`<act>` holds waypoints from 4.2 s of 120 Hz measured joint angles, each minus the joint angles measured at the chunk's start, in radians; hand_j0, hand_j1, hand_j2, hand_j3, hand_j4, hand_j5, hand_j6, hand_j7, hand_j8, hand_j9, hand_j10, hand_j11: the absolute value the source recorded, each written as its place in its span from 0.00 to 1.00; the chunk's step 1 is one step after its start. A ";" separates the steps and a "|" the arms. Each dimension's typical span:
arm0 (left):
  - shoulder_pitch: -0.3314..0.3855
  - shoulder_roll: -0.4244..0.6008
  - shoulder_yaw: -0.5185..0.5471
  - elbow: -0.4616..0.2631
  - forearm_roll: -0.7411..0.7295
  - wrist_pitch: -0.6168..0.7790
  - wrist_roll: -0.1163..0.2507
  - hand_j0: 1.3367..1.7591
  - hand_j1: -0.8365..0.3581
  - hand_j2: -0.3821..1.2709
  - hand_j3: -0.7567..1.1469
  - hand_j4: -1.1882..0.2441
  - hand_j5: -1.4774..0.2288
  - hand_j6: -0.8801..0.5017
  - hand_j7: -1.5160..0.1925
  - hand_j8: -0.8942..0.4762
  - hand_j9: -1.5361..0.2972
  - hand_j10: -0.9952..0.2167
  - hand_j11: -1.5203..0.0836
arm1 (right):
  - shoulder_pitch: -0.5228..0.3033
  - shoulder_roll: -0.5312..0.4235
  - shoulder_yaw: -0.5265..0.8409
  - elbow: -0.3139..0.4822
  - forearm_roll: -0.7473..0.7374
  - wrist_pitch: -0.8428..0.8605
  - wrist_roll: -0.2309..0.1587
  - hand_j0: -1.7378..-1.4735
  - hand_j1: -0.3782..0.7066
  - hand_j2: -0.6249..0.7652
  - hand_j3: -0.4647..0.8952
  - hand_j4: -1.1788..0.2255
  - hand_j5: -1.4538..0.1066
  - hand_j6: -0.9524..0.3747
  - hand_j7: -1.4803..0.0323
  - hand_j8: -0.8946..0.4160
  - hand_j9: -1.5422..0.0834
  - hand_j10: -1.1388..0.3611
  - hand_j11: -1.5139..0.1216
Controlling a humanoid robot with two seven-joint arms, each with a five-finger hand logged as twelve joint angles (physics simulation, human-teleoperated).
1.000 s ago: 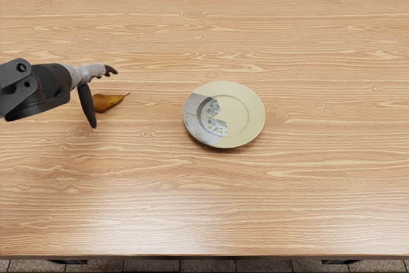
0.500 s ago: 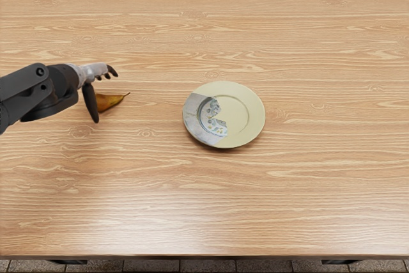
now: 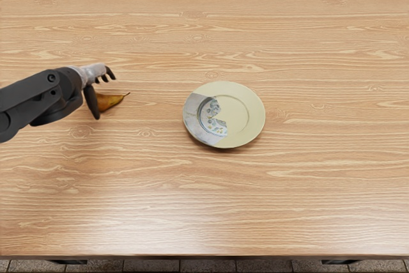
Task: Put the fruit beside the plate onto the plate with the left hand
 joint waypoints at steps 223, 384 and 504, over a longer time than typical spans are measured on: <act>0.007 -0.025 0.070 0.008 0.025 0.080 0.000 0.76 0.51 0.31 0.40 0.49 0.49 0.28 0.51 0.29 0.49 0.42 0.55 | 0.000 0.000 0.000 0.001 0.000 0.000 -0.001 0.30 0.03 0.45 0.34 0.84 0.93 0.72 0.98 0.68 0.95 0.76 0.93; 0.006 -0.021 0.081 0.030 0.016 0.075 0.000 0.76 0.44 0.42 0.40 0.40 0.37 0.23 0.39 0.26 0.37 0.29 0.42 | 0.000 0.000 0.003 0.000 0.000 0.000 -0.001 0.30 0.03 0.45 0.34 0.84 0.93 0.72 0.98 0.68 0.95 0.76 0.93; -0.013 0.010 0.072 -0.030 0.009 0.069 0.000 0.75 0.43 0.47 0.40 0.34 0.31 0.22 0.33 0.25 0.32 0.27 0.36 | 0.001 0.000 0.000 0.000 0.000 0.000 -0.001 0.30 0.03 0.45 0.34 0.84 0.93 0.72 0.98 0.68 0.95 0.76 0.93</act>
